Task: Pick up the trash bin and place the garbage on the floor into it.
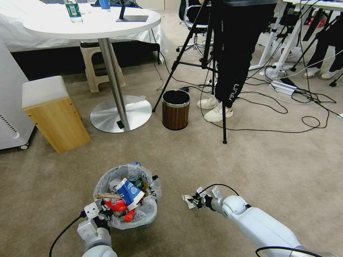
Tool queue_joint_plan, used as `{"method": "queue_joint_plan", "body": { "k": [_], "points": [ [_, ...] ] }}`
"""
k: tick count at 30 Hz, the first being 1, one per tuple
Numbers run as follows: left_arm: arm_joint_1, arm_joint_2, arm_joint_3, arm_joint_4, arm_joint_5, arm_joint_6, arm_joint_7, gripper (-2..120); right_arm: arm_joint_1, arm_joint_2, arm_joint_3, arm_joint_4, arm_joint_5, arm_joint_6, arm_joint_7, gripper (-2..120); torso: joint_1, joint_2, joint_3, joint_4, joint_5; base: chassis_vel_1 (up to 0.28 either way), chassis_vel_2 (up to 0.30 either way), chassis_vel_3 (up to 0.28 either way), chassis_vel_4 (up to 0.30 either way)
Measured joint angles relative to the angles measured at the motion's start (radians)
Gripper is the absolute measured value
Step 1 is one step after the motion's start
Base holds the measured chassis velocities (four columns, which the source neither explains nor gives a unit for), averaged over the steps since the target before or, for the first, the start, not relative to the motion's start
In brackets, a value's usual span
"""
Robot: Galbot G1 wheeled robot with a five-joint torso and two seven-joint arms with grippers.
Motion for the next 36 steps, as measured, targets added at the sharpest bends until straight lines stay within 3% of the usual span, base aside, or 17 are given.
{"method": "queue_joint_plan", "body": {
  "k": [1, 2, 14, 21, 25, 28, 30, 31, 36],
  "points": [
    [0.0, 0.0, 0.0, 0.0, 0.0, 0.0, 0.0, 1, 0.0, 0.0, 0.0, 0.0, 0.0, 0.0, 0.0, 7, 0.0, 0.0, 0.0, 0.0, 0.0, 0.0, 0.0, 0.0, 0.0],
    [0.004, 0.0, 0.0, -0.003, 0.0, 0.0, 0.001, 1, -0.003, 0.001, 0.0, -0.004, -0.002, 0.008, -0.003, 0, 0.0, 0.0, 0.0, 0.0, -0.0001, 0.0, 0.0, 0.0, 0.0],
    [0.002, 0.004, -0.001, -0.004, -0.003, 0.0, 0.001, 1, -0.018, -0.02, 0.024, 0.028, 0.027, 0.04, 0.018, 0, 0.0, 0.0, 0.0, 0.0001, 0.0, 0.0, 0.0, 0.0, 0.0],
    [-0.005, 0.01, -0.006, 0.0, -0.012, 0.001, 0.001, 1, -0.039, -0.1, 0.071, 0.169, 0.105, 0.076, -0.023, 0, 0.0, 0.0, 0.0, 0.0, 0.0001, 0.0, 0.0, 0.0, 0.0],
    [-0.011, 0.014, -0.006, 0.001, -0.016, 0.003, -0.001, 1, -0.058, -0.157, 0.122, 0.282, 0.205, 0.176, -0.112, 0, 0.0, 0.0, 0.0, -0.0001, 0.0, 0.0, 0.0, 0.0, 0.0],
    [-0.014, 0.014, -0.003, 0.001, -0.017, 0.005, -0.002, 1, -0.061, -0.19, 0.169, 0.372, 0.3, 0.276, -0.249, 0, 0.0, 0.0, 0.0, 0.0, 0.0, 0.0, 0.0, 0.0, 0.0],
    [-0.014, 0.014, -0.002, 0.001, -0.017, 0.006, -0.002, 1, -0.06, -0.196, 0.178, 0.401, 0.323, 0.29, -0.271, 0, 0.0, 0.0, 0.0, 0.0, 0.0001, 0.0, 0.0, 0.0, 0.0],
    [-0.014, 0.014, -0.001, -0.002, -0.017, 0.007, -0.002, 1, -0.05, -0.212, 0.194, 0.483, 0.365, 0.303, -0.322, 0, 0.0, 0.0, 0.0, 0.0, -0.0002, 0.0, 0.0, 0.0, 0.0],
    [-0.011, 0.013, 0.004, -0.009, -0.016, 0.01, -0.003, 1, 0.014, -0.22, 0.13, 0.619, 0.409, 0.289, -0.297, 0, 0.0, 0.0, 0.0, -0.0002, -0.0004, 0.0, 0.0, 0.0, 0.0]
  ]
}}
